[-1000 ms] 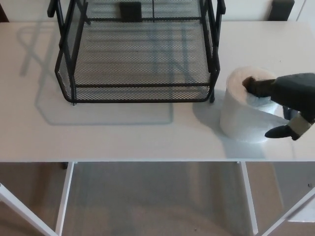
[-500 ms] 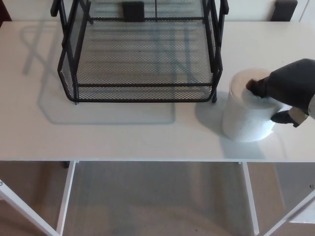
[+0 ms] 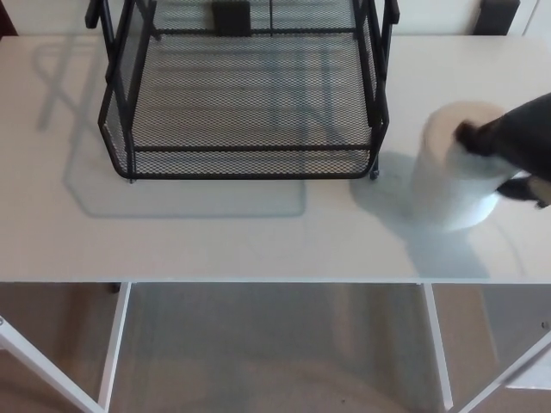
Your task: The robot walks towards a desk on which a file tray is kept in the middle and a toilet paper roll is kept on its right. The robot uses its right hand to hook on finger in the gap of the roll and grabs it, lifts it and places it on the tray.
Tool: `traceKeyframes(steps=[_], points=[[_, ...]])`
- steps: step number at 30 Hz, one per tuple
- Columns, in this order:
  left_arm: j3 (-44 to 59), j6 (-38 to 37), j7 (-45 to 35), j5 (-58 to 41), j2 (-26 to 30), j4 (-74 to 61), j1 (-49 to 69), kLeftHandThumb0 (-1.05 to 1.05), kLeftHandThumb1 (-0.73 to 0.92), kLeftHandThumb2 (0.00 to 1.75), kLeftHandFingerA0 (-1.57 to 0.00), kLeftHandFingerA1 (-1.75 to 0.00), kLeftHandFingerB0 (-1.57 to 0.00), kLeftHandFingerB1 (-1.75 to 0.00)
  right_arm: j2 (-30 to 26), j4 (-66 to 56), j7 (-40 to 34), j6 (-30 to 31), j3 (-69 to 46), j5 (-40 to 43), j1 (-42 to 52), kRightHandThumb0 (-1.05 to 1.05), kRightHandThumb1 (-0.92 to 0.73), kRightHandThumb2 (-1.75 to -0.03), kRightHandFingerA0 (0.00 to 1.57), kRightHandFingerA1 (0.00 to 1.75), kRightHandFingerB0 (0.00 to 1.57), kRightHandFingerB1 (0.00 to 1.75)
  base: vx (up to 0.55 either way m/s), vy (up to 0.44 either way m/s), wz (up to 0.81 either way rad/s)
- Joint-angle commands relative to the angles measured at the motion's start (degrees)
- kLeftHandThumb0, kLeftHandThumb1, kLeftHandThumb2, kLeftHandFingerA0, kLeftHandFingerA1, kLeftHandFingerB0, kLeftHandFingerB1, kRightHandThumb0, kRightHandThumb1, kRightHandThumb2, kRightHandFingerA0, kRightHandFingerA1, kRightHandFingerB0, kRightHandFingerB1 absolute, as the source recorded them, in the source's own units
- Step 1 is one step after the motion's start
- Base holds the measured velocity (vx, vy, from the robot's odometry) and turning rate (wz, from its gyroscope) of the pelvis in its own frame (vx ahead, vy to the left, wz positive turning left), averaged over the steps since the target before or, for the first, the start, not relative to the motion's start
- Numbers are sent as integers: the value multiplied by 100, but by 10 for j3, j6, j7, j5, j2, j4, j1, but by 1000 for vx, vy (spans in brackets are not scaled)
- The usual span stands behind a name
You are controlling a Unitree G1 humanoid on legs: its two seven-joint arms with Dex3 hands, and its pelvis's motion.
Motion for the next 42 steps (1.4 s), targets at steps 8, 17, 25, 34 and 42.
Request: traceKeyframes(steps=[8, 17, 25, 34, 42], points=[[7, 22, 14, -2, 11, -2, 1, -59, 63, 99, -37, -63, -28, -54, -81, -58, 121, -14, -150, 98, -44, -27, -69, -67, 78, 152, 85, 76, 0, 0, 0], [-1, -5, 10, 5, 12, 13, 5, -63, 64, 99, -34, -61, -27, -53, -40, -42, 162, -3, -182, 125, -197, -25, -75, -72, 88, 140, 89, 74, 0, 0, 0], [8, 12, 3, -11, 7, -4, 12, -64, 64, 97, -27, -58, -29, -55, 63, -36, 187, 31, -130, 94, -325, -32, -65, -61, 81, 166, 89, 64, 0, 0, 0], [9, 3, 7, -10, 0, 32, -3, -57, 62, 99, -34, -61, -24, -53, 164, 9, 247, 51, -67, 99, -388, -26, -64, -64, 85, 155, 91, 70, 0, 0, 0], [2, -4, 8, -3, -3, 16, 6, -56, 62, 100, -38, -64, -27, -54, 231, 76, 275, 73, -30, 98, -408, -28, -64, -60, 83, 149, 91, 72, 0, 0, 0]])
